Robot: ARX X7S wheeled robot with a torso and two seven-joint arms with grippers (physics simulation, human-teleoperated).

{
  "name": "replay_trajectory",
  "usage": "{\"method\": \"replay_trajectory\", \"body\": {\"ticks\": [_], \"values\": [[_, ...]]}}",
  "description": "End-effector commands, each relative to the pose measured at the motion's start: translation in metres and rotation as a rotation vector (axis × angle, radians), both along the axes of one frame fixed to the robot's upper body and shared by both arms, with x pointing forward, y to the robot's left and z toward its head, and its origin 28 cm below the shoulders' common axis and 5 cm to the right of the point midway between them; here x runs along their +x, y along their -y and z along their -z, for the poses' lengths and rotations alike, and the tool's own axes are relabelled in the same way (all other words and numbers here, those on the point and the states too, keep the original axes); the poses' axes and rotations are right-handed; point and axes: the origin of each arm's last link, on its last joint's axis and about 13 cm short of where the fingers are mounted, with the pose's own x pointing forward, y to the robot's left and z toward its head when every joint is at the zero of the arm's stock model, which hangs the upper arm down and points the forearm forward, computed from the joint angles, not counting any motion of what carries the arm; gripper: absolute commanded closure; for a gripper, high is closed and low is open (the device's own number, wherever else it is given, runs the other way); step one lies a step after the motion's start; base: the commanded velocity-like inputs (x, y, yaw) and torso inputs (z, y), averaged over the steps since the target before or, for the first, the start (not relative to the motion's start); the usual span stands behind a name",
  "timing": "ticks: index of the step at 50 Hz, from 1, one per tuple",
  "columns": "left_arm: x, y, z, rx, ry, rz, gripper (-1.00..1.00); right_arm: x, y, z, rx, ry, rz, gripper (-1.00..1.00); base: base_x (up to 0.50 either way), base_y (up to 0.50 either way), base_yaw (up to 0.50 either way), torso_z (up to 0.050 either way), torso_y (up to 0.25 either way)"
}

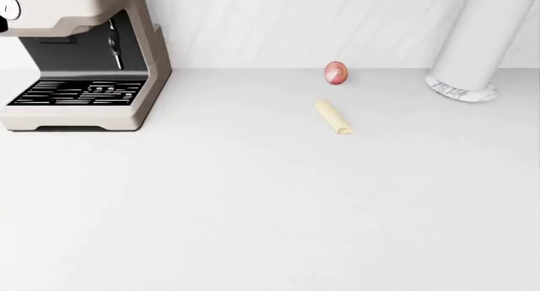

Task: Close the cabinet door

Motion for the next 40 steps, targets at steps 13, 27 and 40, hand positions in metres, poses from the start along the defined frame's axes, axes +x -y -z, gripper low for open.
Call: {"method": "replay_trajectory", "body": {"ticks": [13,27,40], "values": [[0.002,-0.003,0.004,-0.008,-0.004,0.000,-1.00,0.049,-0.016,0.015,-0.054,-0.149,-0.013,-1.00,0.00,0.00,0.00,0.000,0.000],[0.001,-0.002,0.004,-0.007,-0.004,0.002,-1.00,0.064,-0.015,0.014,-0.047,-0.177,0.025,-1.00,0.00,0.00,0.00,0.000,0.000],[0.000,-0.003,0.002,-0.011,0.000,0.005,-1.00,0.077,-0.014,0.014,-0.044,-0.199,0.054,-1.00,0.00,0.00,0.00,0.000,0.000]]}}
